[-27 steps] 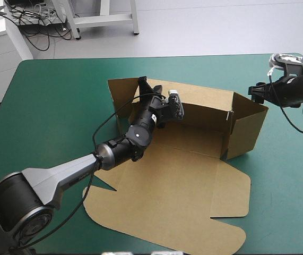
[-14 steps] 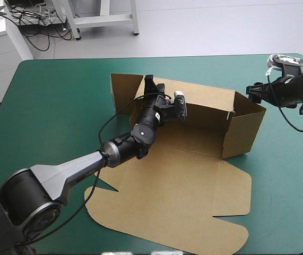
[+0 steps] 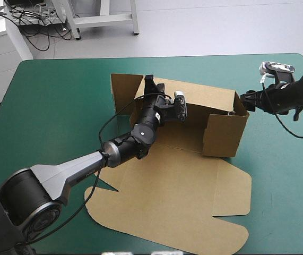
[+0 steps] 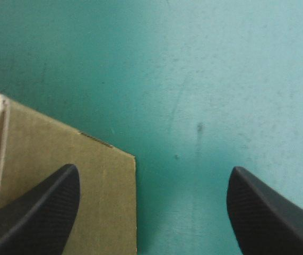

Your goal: Fold the box

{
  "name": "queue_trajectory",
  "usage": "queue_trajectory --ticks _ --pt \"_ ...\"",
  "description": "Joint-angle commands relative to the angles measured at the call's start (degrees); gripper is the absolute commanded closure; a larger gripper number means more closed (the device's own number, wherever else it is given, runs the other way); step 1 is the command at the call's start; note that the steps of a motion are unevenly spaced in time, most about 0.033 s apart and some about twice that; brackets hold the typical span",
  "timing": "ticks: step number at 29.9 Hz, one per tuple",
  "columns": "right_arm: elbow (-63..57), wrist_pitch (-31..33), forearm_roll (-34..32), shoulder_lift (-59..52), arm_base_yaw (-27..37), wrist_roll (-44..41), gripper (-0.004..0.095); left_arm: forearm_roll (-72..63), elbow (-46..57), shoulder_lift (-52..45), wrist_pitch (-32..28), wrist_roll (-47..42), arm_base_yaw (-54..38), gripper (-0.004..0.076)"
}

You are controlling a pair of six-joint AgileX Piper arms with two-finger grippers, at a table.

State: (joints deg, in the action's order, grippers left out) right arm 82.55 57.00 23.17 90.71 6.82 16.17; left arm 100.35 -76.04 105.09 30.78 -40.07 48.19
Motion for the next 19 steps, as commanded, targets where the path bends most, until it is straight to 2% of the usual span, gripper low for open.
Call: queue_trajectory --ticks 1,12,17,19 --pt "-1.95 -3.64 4.21 -5.59 -0.06 2.73 0.0194 0.25 -1.35 -2.24 2.28 -1.0 -0.06 0.0734" --pt "-16.72 -8.72 5.11 -14.47 -0.06 8.06 0.0194 0.25 -1.35 -2.24 2.8 -1.0 -0.06 0.0734" --pt "-23.79 -13.9 11.27 -18.63 -0.06 14.37 0.0194 0.25 -1.35 -2.24 2.7 -1.0 -0.06 0.0734" --pt "-25.68 -14.17 14.22 -19.8 -0.06 17.85 0.0194 0.34 -1.35 -2.24 2.7 -1.0 -0.06 0.0734"
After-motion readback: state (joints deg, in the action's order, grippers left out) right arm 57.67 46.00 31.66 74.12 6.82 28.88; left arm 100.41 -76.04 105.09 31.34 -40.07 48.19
